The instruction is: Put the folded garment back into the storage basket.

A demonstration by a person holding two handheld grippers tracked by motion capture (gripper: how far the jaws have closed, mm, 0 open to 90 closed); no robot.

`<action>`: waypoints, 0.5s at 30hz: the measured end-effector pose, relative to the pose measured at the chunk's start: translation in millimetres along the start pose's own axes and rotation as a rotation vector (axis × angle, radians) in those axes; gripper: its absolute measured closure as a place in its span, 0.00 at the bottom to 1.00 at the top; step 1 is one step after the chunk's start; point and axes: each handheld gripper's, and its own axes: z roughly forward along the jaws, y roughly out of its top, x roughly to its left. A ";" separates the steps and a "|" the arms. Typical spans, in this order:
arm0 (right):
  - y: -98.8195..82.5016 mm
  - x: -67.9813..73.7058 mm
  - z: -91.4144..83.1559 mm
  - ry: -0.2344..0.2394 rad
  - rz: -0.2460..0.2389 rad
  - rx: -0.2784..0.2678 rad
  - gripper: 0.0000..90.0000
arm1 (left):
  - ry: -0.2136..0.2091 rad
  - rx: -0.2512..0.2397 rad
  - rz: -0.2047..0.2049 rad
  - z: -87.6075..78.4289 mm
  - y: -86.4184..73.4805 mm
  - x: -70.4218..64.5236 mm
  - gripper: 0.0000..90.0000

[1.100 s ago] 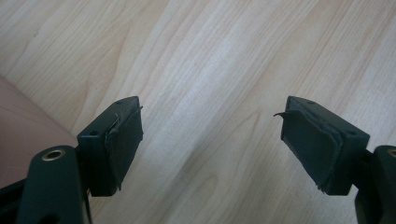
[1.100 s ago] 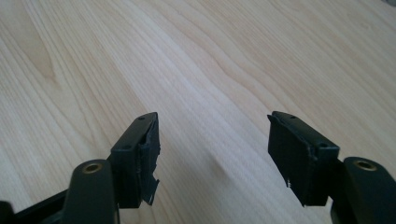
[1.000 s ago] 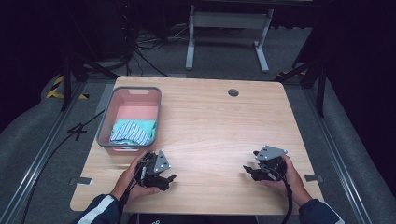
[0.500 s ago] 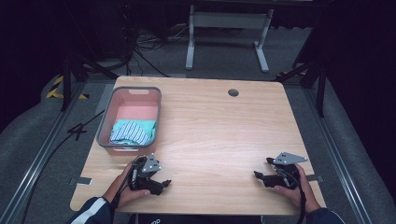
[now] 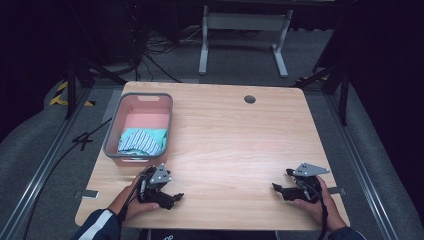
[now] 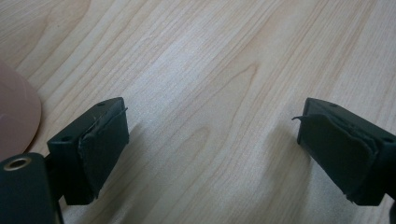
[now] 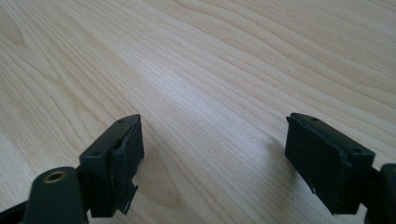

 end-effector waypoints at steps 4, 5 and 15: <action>0.3 -0.6 0.3 0.001 -0.001 0.001 0.22 | 0.007 0.003 -0.008 0.8 1.0 -1.0 0.10; 0.4 -0.9 0.4 0.001 -0.002 0.000 0.22 | 0.004 0.003 -0.006 1.3 1.3 -0.7 0.10; 0.4 -1.0 0.5 0.001 -0.002 0.000 0.22 | 0.000 0.009 -0.001 3.9 4.0 0.4 0.07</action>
